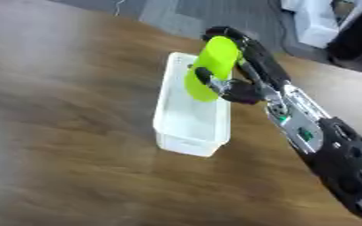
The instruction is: Pick up objects on the table and place them in the box.
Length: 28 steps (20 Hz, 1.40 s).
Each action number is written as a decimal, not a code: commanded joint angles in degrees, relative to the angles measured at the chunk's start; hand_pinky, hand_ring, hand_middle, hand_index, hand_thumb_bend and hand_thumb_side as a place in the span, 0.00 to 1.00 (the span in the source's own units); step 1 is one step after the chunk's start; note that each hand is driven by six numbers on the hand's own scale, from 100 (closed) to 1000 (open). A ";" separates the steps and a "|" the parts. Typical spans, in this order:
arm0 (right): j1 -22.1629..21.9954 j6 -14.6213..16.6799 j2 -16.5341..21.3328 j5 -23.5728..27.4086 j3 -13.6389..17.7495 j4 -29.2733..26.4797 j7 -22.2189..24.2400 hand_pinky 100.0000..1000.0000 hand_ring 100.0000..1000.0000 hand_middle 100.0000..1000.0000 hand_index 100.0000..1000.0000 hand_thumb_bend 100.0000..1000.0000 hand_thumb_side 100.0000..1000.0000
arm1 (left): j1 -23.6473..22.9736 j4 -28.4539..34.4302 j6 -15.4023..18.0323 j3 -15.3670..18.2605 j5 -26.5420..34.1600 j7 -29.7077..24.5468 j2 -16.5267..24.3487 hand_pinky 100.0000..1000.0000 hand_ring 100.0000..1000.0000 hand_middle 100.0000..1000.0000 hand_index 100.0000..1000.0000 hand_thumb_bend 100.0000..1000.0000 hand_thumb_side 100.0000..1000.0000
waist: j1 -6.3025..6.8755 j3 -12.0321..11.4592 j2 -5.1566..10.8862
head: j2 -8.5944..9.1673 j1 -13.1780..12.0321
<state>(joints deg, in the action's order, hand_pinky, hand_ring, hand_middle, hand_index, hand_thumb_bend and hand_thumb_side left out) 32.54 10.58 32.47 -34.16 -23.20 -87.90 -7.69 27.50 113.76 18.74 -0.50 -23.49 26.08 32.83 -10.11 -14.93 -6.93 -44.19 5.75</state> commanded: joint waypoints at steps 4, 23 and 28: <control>0.83 1.24 2.24 -6.95 1.29 -2.61 2.53 0.79 0.80 0.86 0.87 0.37 1.00 | 1.18 0.84 -0.14 0.07 0.54 -0.33 0.41 0.43 0.47 0.67 0.67 0.57 1.00 | 0.39 0.02 0.58 | 0.08 -0.81; 0.37 -1.10 2.02 -4.96 0.83 -4.29 -5.90 0.57 0.54 0.58 0.76 0.23 1.00 | 1.16 0.84 -0.21 0.02 0.41 -0.53 0.45 0.43 0.47 0.67 0.67 0.57 1.00 | 0.41 0.12 0.43 | 0.08 -1.44; 0.06 -0.26 1.90 -6.83 0.78 -3.70 -6.60 0.72 0.70 0.74 0.87 0.00 1.00 | 1.15 0.84 -0.17 0.02 0.44 -0.54 0.47 0.43 0.47 0.67 0.67 0.57 1.00 | 0.38 0.16 0.42 | 0.08 -1.66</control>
<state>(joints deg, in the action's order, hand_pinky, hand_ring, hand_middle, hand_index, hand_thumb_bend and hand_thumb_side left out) 32.25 10.19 32.51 -40.52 -22.90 -90.89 -13.78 27.53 113.76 18.56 -0.50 -23.17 25.61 32.83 -10.24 -14.91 -7.05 -44.19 4.46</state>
